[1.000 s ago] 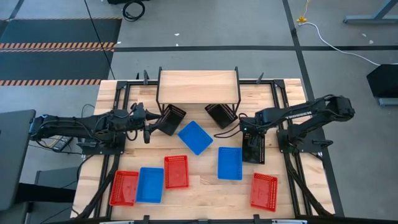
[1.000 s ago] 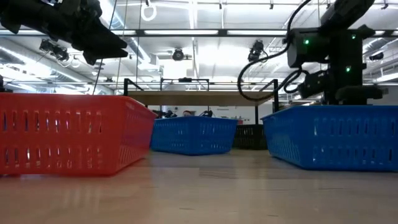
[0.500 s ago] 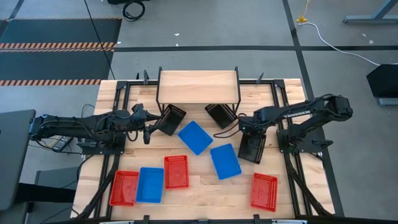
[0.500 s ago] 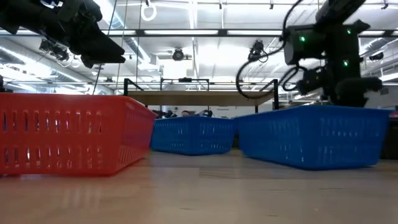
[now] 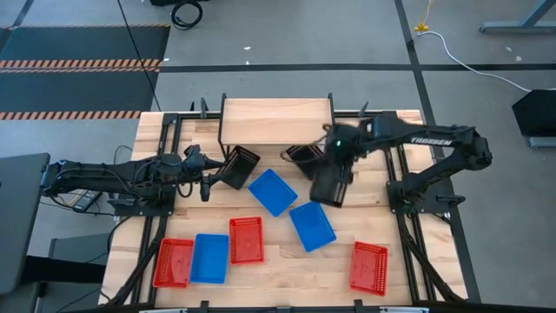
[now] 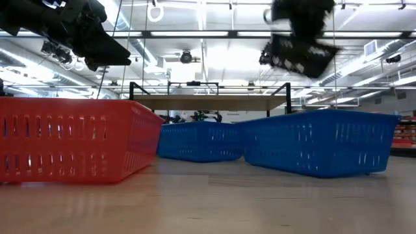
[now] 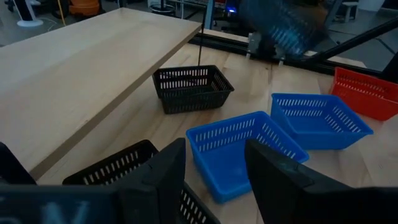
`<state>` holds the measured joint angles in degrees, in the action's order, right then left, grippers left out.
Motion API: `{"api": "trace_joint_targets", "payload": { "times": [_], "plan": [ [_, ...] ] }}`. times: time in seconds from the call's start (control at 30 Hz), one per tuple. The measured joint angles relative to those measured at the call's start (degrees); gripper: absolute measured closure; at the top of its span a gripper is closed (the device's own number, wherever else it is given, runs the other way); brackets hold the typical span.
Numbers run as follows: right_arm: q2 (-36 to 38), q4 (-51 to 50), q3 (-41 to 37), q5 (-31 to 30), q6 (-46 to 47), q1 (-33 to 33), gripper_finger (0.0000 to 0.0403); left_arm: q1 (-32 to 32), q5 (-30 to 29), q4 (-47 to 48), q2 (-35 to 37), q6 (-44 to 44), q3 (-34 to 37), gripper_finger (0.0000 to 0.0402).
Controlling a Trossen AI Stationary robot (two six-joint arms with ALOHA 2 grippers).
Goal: Stack baskets on shelf by color
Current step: Put the bottom right black bin on the shelf
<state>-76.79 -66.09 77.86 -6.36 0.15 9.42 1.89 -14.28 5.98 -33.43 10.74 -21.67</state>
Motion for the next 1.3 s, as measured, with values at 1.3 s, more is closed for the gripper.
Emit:
{"api": "trace_joint_targets", "payload": {
  "times": [1.3],
  "plan": [
    [-34.74,-2.96,39.23,11.44,-39.94,38.46,0.0299,0.02,-0.02,0.24,0.02,2.48,0.00,0.0230]
  ]
}}
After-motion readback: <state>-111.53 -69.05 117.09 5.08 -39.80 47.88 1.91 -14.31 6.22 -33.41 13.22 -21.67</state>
